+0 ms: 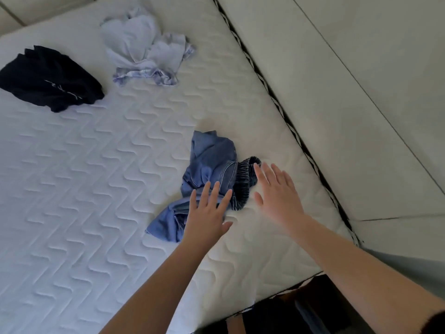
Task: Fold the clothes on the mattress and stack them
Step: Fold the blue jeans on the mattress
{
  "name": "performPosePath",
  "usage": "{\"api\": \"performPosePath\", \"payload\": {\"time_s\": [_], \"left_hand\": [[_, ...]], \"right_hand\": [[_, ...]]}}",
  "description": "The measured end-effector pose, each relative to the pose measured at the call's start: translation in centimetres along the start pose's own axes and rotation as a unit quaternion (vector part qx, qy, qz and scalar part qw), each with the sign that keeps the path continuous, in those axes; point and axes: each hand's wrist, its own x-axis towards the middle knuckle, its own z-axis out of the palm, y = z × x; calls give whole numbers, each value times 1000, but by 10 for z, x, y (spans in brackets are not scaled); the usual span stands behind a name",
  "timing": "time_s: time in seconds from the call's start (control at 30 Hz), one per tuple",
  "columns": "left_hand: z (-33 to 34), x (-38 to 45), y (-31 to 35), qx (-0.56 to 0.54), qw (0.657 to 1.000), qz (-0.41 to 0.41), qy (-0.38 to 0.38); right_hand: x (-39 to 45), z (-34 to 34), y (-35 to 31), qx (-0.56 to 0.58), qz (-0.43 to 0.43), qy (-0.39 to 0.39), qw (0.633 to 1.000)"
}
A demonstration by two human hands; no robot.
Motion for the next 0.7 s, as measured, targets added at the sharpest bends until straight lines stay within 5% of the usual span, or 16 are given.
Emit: {"api": "performPosePath", "payload": {"time_s": [0.37,0.5,0.7], "left_hand": [[79,96,25,-13,996,19,-86],[92,108,19,13,989,-44,-143],[102,111,12,-47,986,-106,-122]], "right_hand": [[113,92,38,8,-35,-50,998],[146,118,45,29,-47,-79,995],[170,142,52,22,-44,-92,995]]}}
